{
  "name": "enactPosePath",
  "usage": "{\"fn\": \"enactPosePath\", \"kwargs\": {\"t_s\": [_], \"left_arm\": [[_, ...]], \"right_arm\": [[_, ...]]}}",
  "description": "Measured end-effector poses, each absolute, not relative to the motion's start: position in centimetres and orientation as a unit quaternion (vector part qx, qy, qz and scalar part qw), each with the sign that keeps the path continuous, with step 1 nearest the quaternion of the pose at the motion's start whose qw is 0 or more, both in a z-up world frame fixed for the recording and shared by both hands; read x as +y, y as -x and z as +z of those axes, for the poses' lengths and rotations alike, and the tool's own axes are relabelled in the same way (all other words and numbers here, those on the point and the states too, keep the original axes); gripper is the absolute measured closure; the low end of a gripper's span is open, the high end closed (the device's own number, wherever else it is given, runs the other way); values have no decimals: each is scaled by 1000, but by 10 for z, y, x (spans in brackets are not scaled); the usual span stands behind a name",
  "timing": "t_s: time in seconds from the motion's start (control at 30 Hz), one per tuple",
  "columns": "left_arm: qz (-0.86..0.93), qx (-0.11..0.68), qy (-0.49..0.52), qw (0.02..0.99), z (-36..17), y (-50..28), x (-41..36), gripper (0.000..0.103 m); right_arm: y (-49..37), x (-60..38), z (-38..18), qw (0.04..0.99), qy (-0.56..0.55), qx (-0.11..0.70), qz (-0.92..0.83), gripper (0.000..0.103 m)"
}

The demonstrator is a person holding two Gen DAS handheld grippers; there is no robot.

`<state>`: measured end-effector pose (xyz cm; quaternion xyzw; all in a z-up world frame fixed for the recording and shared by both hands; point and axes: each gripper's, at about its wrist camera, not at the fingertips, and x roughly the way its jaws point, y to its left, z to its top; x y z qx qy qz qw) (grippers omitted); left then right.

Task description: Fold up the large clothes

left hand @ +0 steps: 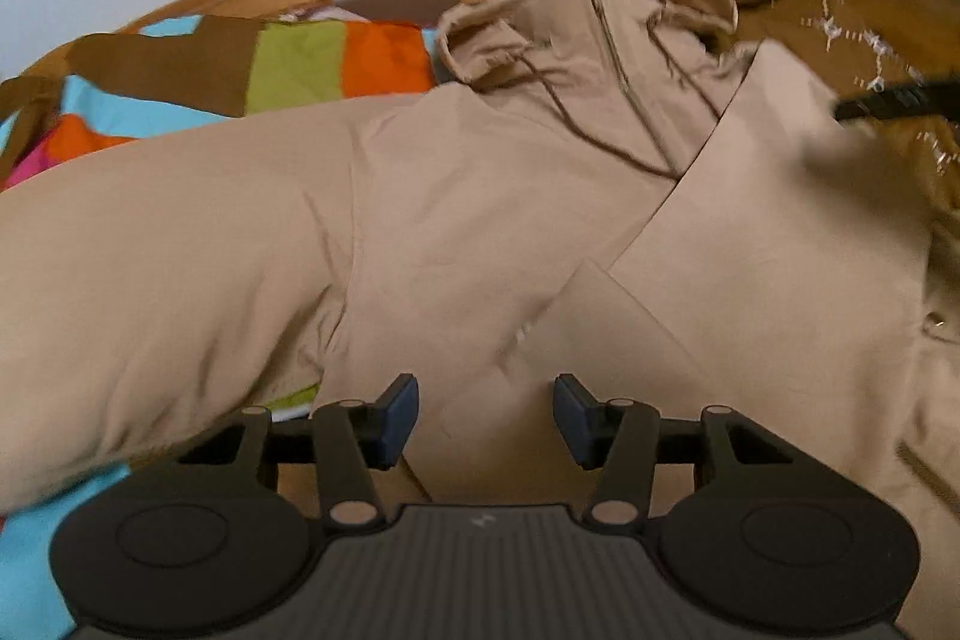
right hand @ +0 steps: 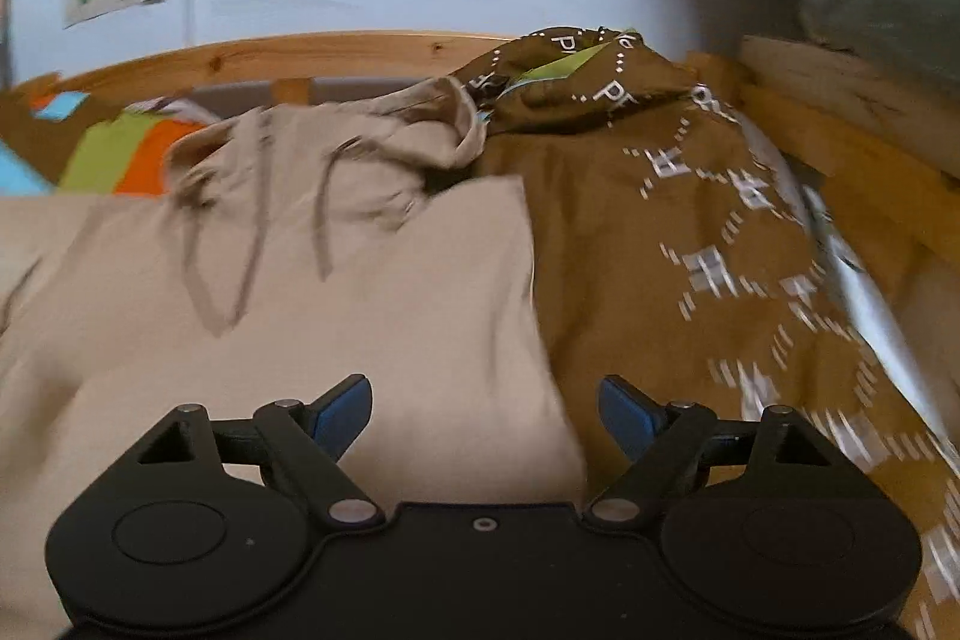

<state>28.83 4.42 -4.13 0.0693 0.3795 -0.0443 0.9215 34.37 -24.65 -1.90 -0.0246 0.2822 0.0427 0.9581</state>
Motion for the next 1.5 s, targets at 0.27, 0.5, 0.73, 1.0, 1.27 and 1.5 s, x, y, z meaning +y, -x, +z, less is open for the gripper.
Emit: {"fn": "enactPosePath", "kwargs": {"t_s": [0.27,0.5,0.73,1.0,1.27,1.5], "left_arm": [[-75,391,-75,914,-60,-310,36,90],[-52,374,-102,920,-64,-332,-1,90],[-27,362,-95,927,-60,-325,2,71],[-122,360,-56,923,-53,-280,11,51],[-104,350,-210,907,-68,-267,-23,47],[-62,401,-96,909,-36,-253,19,33]], "right_arm": [[-448,-253,-50,938,-26,342,57,95],[-433,-291,-33,962,-30,269,37,101],[-439,-303,-50,963,7,271,8,91],[-361,-271,-24,959,98,254,81,64],[-335,-249,-73,925,227,300,55,64],[-315,-240,-52,936,180,298,46,39]]}}
